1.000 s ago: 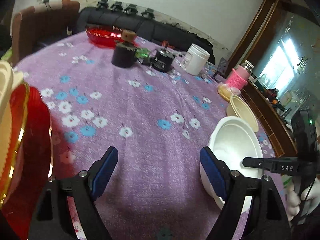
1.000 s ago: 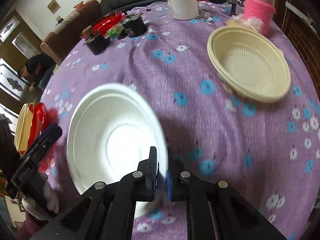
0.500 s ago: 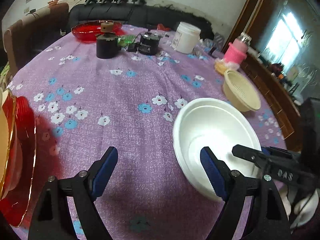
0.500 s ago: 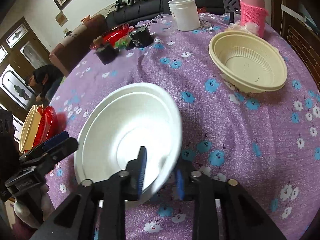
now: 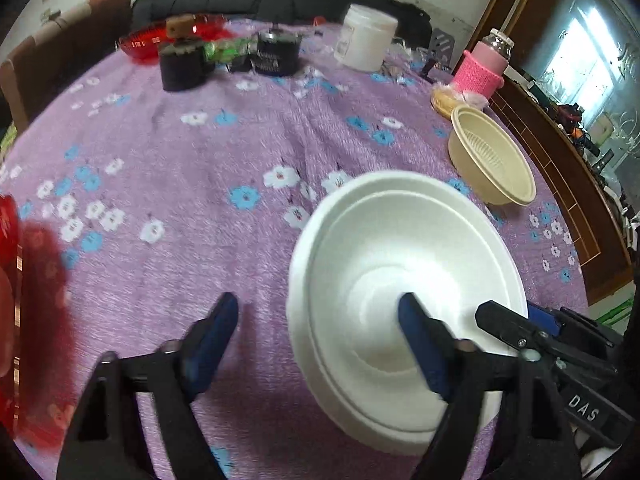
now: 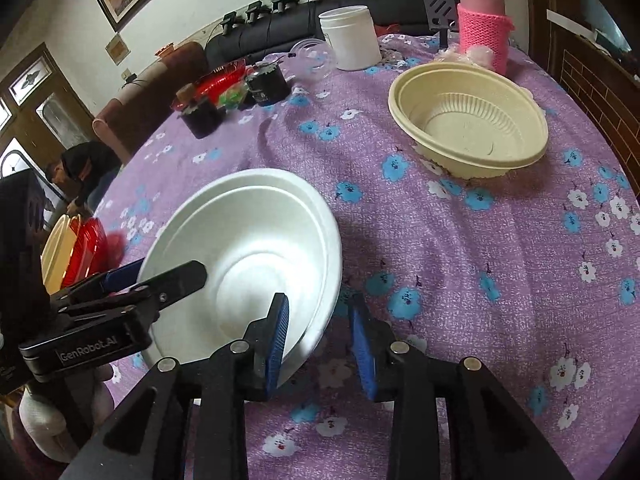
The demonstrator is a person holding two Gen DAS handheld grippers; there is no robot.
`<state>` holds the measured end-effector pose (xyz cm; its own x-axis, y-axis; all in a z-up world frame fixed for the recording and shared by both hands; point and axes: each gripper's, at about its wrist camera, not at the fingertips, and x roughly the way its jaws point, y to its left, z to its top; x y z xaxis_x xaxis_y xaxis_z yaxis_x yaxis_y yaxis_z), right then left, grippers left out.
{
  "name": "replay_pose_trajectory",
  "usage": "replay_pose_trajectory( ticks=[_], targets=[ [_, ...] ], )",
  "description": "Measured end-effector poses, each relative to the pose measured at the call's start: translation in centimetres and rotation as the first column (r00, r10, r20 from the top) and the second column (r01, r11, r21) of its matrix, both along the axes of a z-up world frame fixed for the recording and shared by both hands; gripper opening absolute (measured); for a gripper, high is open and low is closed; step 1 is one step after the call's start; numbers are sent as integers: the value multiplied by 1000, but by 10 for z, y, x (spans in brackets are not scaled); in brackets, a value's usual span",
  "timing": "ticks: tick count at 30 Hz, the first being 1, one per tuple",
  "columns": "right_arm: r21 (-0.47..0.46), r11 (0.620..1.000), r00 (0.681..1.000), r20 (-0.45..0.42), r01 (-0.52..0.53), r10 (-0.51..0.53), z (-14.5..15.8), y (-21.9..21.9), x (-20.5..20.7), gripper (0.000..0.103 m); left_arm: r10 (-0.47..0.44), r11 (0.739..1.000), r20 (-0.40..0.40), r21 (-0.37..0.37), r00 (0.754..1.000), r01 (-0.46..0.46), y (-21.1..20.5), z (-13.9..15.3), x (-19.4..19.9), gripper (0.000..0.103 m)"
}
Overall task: Organize plates and bowls
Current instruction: 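Carry the white bowl with the right gripper toward the plate stack, then lower the white bowl onto the beige plate and open the right gripper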
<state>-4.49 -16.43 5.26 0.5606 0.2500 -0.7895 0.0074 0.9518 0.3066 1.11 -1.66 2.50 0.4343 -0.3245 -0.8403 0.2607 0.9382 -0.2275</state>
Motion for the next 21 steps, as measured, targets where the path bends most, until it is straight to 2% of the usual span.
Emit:
replay_pose_trajectory(
  ticks=[1,2,3,7,12,17,21],
  targets=[
    [1,1000,1000,1,-4,4,0,1,0,26,-9,1000,-17,-2,1000,9,-2,-2,1,29],
    [6,1000,1000,1,-9,9,-1,2,0,19,-25,1000,-35,0,999,25,-4,-4,0,16],
    [12,1000,1000,3,-18,18,-1,3,-1,19,-35,999,-48,11,998,36,-6,-6,0,10],
    [-35,999,999,46,-24,26,10,13,-8,16,-25,1000,-21,10,999,25,3,4,-12,10],
    [-37,998,992,114,-53,57,43,31,-19,16,-4,1000,58,7,998,4,30,42,-33,10],
    [-19,992,972,199,-126,127,85,75,-21,17,70,997,113,11,991,-72,85,78,-50,12],
    [14,976,950,233,-218,209,109,130,-8,17,170,983,149,47,974,-178,148,104,-60,14]
  ],
)
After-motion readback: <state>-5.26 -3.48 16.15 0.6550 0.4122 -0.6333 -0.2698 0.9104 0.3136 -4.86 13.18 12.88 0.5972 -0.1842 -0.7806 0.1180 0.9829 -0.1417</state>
